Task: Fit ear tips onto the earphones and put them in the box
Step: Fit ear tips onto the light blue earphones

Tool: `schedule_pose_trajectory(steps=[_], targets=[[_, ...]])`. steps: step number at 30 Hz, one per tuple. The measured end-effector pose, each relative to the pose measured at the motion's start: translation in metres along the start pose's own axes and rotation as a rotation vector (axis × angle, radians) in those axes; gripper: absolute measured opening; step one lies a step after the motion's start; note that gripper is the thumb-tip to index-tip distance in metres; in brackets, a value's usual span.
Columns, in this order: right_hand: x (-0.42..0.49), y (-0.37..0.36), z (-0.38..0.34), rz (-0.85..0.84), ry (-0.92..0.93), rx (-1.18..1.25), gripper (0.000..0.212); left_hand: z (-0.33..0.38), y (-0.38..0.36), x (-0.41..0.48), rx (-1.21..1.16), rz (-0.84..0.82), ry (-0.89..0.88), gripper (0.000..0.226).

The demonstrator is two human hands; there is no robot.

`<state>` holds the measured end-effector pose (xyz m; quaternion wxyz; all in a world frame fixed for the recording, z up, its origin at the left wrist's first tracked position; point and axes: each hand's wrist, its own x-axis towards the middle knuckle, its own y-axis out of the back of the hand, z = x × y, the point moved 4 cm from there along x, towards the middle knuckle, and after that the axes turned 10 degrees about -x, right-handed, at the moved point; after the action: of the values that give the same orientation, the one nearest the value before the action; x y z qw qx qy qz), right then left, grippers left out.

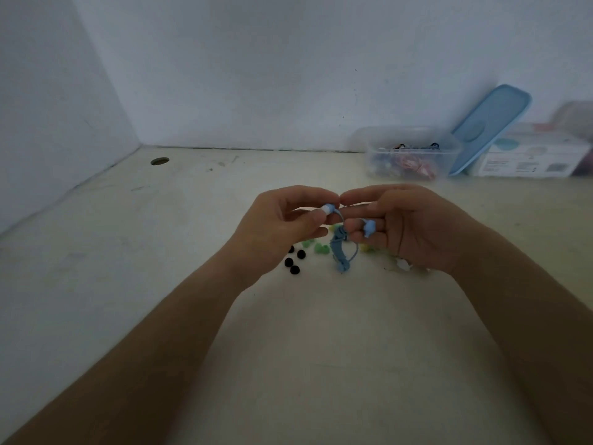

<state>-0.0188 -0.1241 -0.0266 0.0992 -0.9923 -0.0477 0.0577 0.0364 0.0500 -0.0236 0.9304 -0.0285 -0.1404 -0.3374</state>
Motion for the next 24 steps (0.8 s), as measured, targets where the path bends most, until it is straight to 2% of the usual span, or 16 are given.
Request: schedule_pose_trajectory(steps=[3,8,10,14,20,24], targets=[[-0.006,0.002,-0.005,-0.033,0.018,0.056,0.040,-0.002,0.003,0.001,-0.045,0.040,0.025,0.021],[-0.008,0.006,-0.009,0.011,0.077,0.114,0.036,-0.003,0.007,0.001,-0.124,0.092,0.042,0.021],[-0.008,0.006,-0.008,0.034,0.093,0.111,0.033,-0.004,0.007,0.001,-0.068,0.103,0.051,0.020],[-0.009,0.007,-0.011,0.065,0.134,0.094,0.021,-0.002,0.003,0.001,0.195,0.057,0.012,0.014],[-0.012,0.008,-0.017,0.021,0.217,-0.150,0.015,-0.007,-0.020,-0.004,0.487,-0.141,-0.025,0.016],[-0.006,0.002,-0.008,0.115,0.179,-0.438,0.017,-0.008,-0.020,-0.004,0.585,-0.211,0.040,0.020]])
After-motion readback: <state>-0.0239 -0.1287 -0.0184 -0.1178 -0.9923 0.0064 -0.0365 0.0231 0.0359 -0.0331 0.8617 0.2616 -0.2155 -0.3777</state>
